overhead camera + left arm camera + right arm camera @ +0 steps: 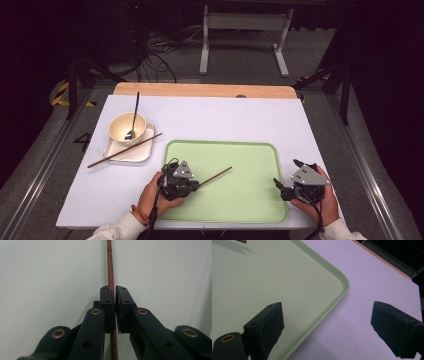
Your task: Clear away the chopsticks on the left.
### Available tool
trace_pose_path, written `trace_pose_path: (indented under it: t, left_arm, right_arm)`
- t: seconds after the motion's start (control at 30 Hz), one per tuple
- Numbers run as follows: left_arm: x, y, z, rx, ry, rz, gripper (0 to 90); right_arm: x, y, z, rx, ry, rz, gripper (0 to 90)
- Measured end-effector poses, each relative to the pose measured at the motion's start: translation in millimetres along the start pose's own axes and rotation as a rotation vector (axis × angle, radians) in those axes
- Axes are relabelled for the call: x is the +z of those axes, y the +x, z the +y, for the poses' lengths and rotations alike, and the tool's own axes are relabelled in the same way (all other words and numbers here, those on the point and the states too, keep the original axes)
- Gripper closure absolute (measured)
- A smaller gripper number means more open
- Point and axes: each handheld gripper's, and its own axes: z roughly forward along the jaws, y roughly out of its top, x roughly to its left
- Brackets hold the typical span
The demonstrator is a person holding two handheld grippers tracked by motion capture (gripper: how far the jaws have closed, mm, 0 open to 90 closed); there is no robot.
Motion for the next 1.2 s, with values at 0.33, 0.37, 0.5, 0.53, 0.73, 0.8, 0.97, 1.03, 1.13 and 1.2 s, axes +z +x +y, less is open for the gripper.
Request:
trace_pose_path:
  t: [0.33, 0.37, 0.5, 0.53, 0.73, 0.8, 0.97, 1.03, 1.13, 1.2]
  left_arm:
    - [-1.5, 11.5, 2.2, -0.031, -0.064, -0.002, 73.8]
    - [-3.0, 13.0, 6.8, 0.001, -0.089, -0.015, 73.8]
    - [0.5, 8.8, 16.8, 0.127, -0.089, -0.030, 88.1]
    - [2.8, 6.3, 19.0, 0.176, -0.096, -0.055, 87.8]
    - [17.5, -0.5, 28.9, 0.254, -0.064, -0.064, 87.8]
    - [24.0, 1.3, 30.8, 0.262, -0.037, -0.062, 86.6]
    - [31.8, 13.2, 29.0, 0.198, -0.027, -0.083, 84.7]
    - [29.8, 18.7, 26.4, 0.187, -0.010, -0.049, 84.9]
    - [27.1, 23.2, 23.6, 0.171, -0.008, -0.039, 84.8]
    - [23.4, 29.8, 19.8, 0.161, -0.012, -0.027, 84.5]
  right_arm:
    - [0.9, 0.4, -0.1, -0.001, 0.002, 0.003, 11.7]
    - [1.3, 0.3, -0.1, -0.001, 0.003, 0.003, 11.7]
    - [2.2, -0.1, -0.1, -0.001, 0.005, -0.001, 11.7]
    - [2.4, -0.2, -0.3, -0.001, 0.006, 0.000, 11.7]
    - [3.8, -0.3, -1.2, 0.001, 0.015, -0.003, 11.8]
    - [3.6, 0.6, -0.6, -0.002, 0.015, -0.003, 11.7]
    - [3.6, 1.1, -0.7, -0.003, 0.015, 0.006, 11.7]
    - [3.4, -1.2, -1.7, 0.010, 0.014, 0.003, 11.8]
    - [3.1, -1.9, -2.0, 0.018, 0.014, 0.001, 11.8]
    - [3.4, -1.1, -1.5, 0.011, 0.016, -0.001, 11.8]
